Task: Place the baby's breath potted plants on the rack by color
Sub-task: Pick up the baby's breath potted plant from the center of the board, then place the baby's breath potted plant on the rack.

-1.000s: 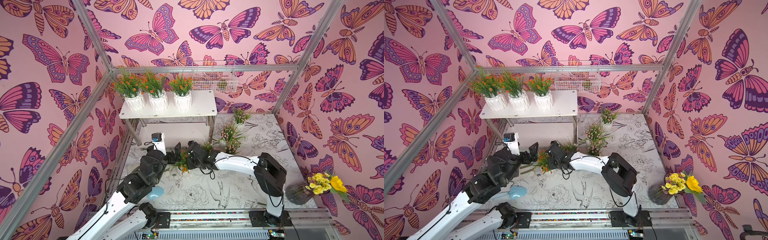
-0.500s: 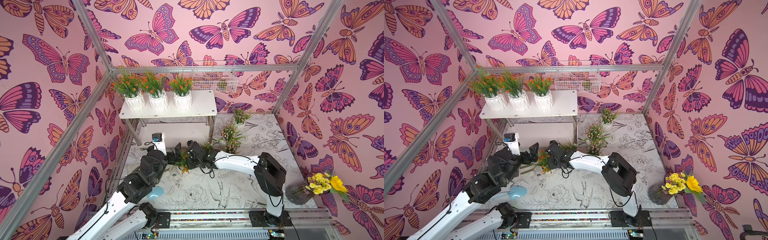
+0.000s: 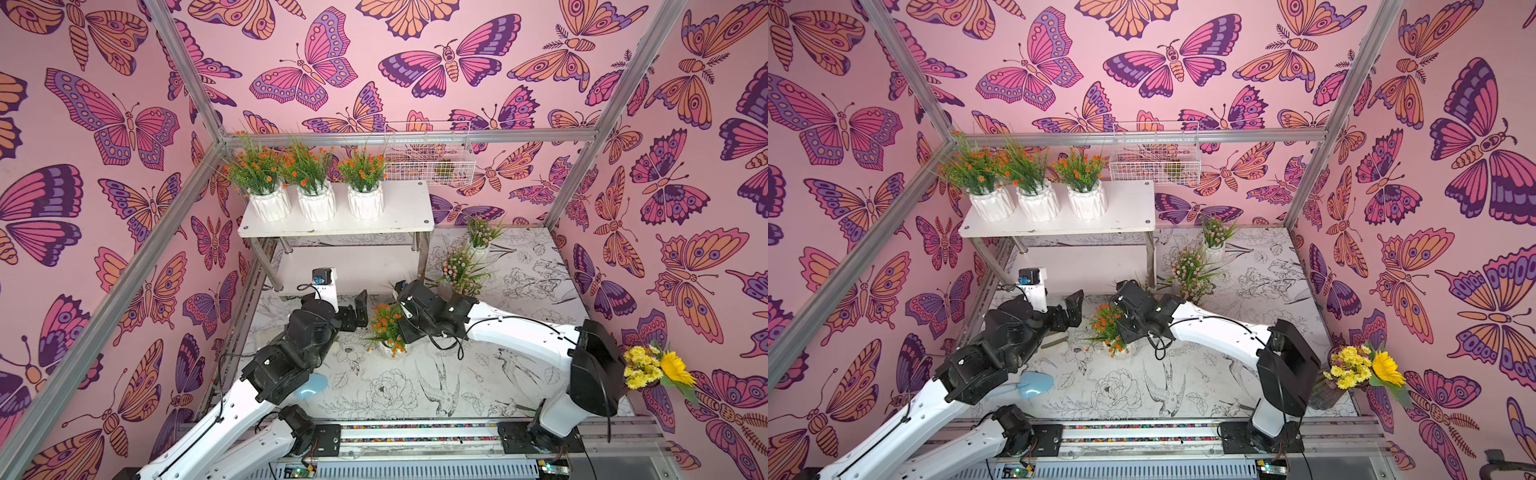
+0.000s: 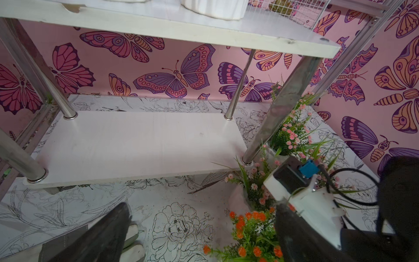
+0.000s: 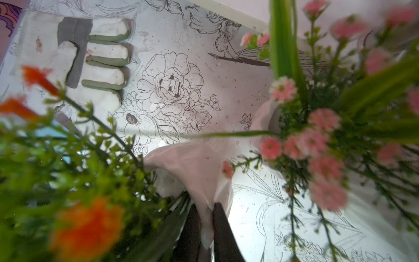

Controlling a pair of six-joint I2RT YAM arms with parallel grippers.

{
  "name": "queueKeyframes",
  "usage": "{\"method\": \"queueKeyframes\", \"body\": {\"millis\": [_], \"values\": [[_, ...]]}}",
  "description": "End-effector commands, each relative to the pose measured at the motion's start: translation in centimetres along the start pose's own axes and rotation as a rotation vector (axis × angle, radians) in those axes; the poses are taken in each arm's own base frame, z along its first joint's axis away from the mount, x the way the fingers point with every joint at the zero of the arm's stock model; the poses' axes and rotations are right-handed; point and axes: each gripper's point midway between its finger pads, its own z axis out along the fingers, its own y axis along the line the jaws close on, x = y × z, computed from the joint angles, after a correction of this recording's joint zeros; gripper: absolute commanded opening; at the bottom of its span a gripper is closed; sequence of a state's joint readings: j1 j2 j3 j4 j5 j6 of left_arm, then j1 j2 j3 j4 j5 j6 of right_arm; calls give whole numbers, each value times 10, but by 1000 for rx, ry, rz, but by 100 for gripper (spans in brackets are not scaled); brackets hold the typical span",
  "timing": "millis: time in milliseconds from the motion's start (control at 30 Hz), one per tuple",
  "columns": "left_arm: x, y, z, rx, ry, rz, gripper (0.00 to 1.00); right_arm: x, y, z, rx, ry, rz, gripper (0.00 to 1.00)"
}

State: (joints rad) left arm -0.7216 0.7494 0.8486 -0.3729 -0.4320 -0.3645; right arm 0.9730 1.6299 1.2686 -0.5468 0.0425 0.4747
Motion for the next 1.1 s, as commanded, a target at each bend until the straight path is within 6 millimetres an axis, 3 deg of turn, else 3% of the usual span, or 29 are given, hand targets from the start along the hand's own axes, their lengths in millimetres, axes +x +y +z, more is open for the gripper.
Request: {"method": "queueKeyframes", "body": {"millis": [0, 333, 667, 867, 1067], "values": [[12, -10, 5, 51, 30, 7, 100, 0, -3, -19, -40, -7, 11, 0], [33, -45, 17, 242, 52, 57, 100, 3, -28, -74, -122, -18, 76, 0], [48, -83, 20, 400, 33, 169, 100, -7, -70, -140, -96, -109, 137, 0], [65, -105, 26, 473, 36, 249, 100, -11, -90, -163, -80, -152, 166, 0], [81, -146, 21, 615, 29, 365, 100, -17, -93, -171, -95, -169, 172, 0]]}}
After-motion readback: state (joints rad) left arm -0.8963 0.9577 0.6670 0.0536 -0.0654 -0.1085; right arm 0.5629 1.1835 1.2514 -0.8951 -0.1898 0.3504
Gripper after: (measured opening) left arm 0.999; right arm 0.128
